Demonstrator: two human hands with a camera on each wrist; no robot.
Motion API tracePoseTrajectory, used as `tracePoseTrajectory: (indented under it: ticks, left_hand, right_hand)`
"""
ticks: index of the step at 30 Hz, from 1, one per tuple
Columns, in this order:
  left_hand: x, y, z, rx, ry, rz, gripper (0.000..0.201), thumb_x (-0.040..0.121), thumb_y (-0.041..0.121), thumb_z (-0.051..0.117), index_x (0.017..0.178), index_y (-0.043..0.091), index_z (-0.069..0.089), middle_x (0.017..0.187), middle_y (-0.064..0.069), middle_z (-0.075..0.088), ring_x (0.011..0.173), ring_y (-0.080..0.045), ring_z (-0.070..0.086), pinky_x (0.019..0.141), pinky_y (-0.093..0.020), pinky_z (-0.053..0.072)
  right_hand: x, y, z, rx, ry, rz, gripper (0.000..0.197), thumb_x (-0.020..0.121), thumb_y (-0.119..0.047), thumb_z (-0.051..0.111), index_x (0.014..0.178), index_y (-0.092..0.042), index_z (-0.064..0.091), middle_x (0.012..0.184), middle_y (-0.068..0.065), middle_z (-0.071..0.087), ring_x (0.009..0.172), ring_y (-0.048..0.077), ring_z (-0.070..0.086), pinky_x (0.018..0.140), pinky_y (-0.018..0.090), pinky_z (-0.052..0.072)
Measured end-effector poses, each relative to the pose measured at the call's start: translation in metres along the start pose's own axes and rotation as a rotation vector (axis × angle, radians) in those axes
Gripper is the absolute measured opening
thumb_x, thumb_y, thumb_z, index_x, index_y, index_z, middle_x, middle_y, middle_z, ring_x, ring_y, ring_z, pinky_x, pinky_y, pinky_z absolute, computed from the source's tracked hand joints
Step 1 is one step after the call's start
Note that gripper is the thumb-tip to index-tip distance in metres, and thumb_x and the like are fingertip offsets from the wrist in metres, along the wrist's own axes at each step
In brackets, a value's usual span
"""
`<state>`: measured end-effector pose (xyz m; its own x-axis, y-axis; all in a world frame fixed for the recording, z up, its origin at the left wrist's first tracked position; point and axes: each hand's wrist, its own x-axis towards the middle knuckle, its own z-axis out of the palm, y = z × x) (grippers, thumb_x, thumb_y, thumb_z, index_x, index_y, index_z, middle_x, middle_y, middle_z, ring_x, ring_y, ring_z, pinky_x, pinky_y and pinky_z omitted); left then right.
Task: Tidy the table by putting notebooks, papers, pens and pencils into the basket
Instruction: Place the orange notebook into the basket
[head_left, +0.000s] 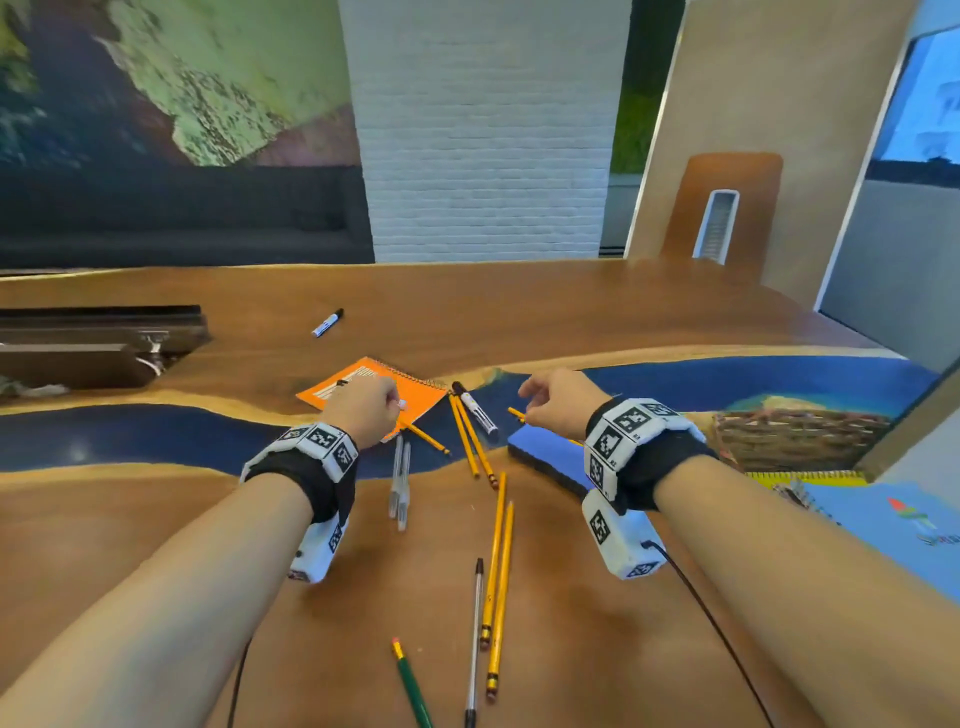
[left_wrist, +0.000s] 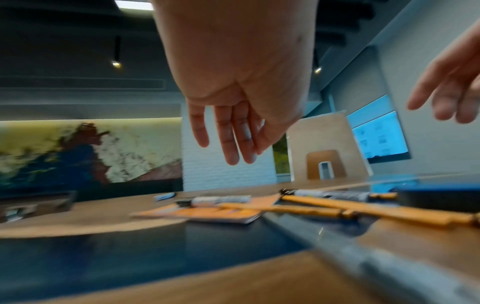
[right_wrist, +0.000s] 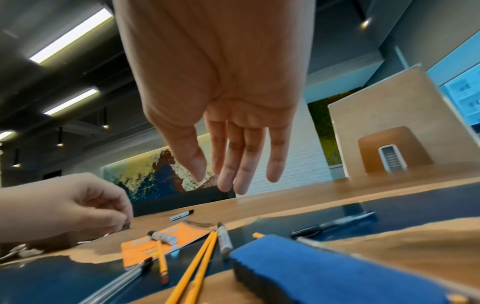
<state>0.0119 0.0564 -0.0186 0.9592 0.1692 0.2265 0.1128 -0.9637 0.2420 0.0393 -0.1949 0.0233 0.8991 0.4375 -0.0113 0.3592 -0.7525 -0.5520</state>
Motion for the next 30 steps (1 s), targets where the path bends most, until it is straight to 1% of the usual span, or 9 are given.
tracePoseTrajectory:
  ticks: [3,5,10,12,14,22,25,28,30]
  left_hand:
    - [-0.006,-0.032,0.004,0.096,-0.012,-0.053,0.020,0.094,0.016,0.043,0.092,0.010,0.062,0.092,-0.010,0.066,0.086,-0.031,0.060,0.075,-0.036,0.047]
    - [-0.007,-0.048,0.007,0.187,-0.051,-0.032,0.020,0.095,0.017,0.041,0.094,0.012,0.060,0.096,-0.008,0.065,0.090,-0.028,0.058,0.083,-0.037,0.044]
    - [0.002,-0.080,0.016,0.341,-0.129,0.068,0.027,0.099,0.025,0.038,0.114,0.014,0.057,0.115,-0.005,0.056,0.107,-0.025,0.051,0.094,-0.039,0.037]
    - [0.010,-0.087,0.018,0.337,-0.112,0.062,0.028,0.100,0.027,0.036,0.117,0.015,0.055,0.119,-0.004,0.055,0.111,-0.024,0.049,0.095,-0.039,0.036]
    - [0.020,-0.093,0.021,0.339,-0.094,0.045,0.029,0.100,0.026,0.035,0.121,0.015,0.052,0.122,-0.005,0.053,0.115,-0.024,0.048,0.096,-0.039,0.034]
    - [0.054,-0.116,0.029,0.340,-0.168,-0.196,0.037,0.100,0.031,0.035,0.127,0.008,0.043,0.127,-0.013,0.049,0.119,-0.030,0.046,0.096,-0.043,0.039]
    - [0.064,-0.127,0.031,0.261,-0.179,-0.300,0.040,0.100,0.036,0.036,0.126,0.006,0.043,0.129,-0.015,0.049,0.120,-0.032,0.046,0.096,-0.043,0.039]
    - [0.073,-0.133,0.031,0.225,-0.207,-0.386,0.044,0.098,0.042,0.038,0.124,0.006,0.042,0.129,-0.015,0.050,0.119,-0.033,0.048,0.095,-0.041,0.039]
    - [0.078,-0.131,0.032,0.218,-0.244,-0.386,0.045,0.097,0.045,0.040,0.123,0.007,0.042,0.128,-0.014,0.052,0.117,-0.032,0.050,0.093,-0.040,0.040]
  right_hand:
    - [0.019,-0.012,0.017,-0.013,-0.025,-0.001,0.039,0.089,-0.009,0.054,0.128,-0.008,0.052,0.122,0.012,0.060,0.109,0.025,0.058,0.090,0.031,0.049]
    - [0.033,-0.020,0.029,-0.043,-0.053,0.002,0.038,0.089,-0.010,0.054,0.126,-0.009,0.053,0.118,0.012,0.062,0.106,0.025,0.060,0.091,0.036,0.051]
    - [0.067,-0.040,0.050,-0.058,-0.095,-0.005,0.033,0.091,-0.013,0.054,0.123,-0.007,0.057,0.121,0.009,0.060,0.090,0.022,0.058,0.082,0.030,0.050]
    - [0.080,-0.046,0.058,-0.054,-0.097,-0.012,0.031,0.091,-0.014,0.054,0.121,-0.006,0.058,0.123,0.010,0.059,0.094,0.021,0.056,0.085,0.031,0.049]
    - [0.095,-0.052,0.067,-0.061,-0.090,-0.011,0.032,0.091,-0.015,0.055,0.121,-0.005,0.059,0.124,0.011,0.060,0.108,0.024,0.057,0.093,0.034,0.048]
    - [0.144,-0.066,0.097,-0.093,-0.124,0.044,0.043,0.094,-0.019,0.047,0.136,-0.009,0.047,0.134,0.010,0.053,0.118,0.026,0.054,0.092,0.030,0.045]
    - [0.158,-0.065,0.110,-0.133,-0.126,0.068,0.042,0.094,-0.021,0.046,0.133,-0.008,0.047,0.131,0.012,0.055,0.114,0.028,0.056,0.092,0.033,0.046]
    - [0.170,-0.065,0.120,-0.232,-0.084,0.082,0.031,0.092,-0.025,0.048,0.117,-0.008,0.054,0.116,0.013,0.061,0.095,0.027,0.056,0.084,0.034,0.047]
    - [0.177,-0.065,0.125,-0.292,-0.083,0.102,0.033,0.091,-0.033,0.052,0.113,-0.008,0.053,0.116,0.012,0.059,0.103,0.028,0.053,0.094,0.040,0.043]
